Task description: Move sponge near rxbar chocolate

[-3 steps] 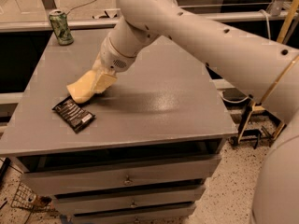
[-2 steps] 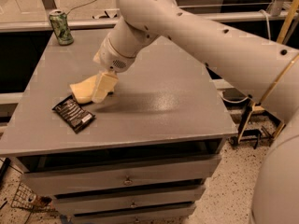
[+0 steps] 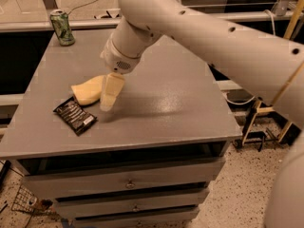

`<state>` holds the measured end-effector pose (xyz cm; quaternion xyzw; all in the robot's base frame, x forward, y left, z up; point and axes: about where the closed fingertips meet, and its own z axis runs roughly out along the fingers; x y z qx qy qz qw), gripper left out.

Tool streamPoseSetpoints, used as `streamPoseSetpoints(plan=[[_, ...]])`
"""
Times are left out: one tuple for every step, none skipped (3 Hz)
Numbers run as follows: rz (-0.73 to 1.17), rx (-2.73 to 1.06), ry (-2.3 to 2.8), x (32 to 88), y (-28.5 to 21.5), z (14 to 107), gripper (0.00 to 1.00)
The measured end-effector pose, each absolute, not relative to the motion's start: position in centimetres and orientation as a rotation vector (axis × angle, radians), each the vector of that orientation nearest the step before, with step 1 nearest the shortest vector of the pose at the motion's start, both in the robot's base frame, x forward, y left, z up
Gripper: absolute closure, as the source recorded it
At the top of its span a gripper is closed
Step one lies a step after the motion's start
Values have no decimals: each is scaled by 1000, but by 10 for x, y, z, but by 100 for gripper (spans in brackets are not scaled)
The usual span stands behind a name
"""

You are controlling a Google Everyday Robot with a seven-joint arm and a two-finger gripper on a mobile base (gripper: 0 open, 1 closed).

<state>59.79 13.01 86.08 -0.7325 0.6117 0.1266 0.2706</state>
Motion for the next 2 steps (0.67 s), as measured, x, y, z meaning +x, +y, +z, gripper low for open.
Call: streamPoseSetpoints(plan=[[266, -1933, 1721, 596, 86, 864, 0], [199, -1836, 1781, 592, 14, 877, 0]])
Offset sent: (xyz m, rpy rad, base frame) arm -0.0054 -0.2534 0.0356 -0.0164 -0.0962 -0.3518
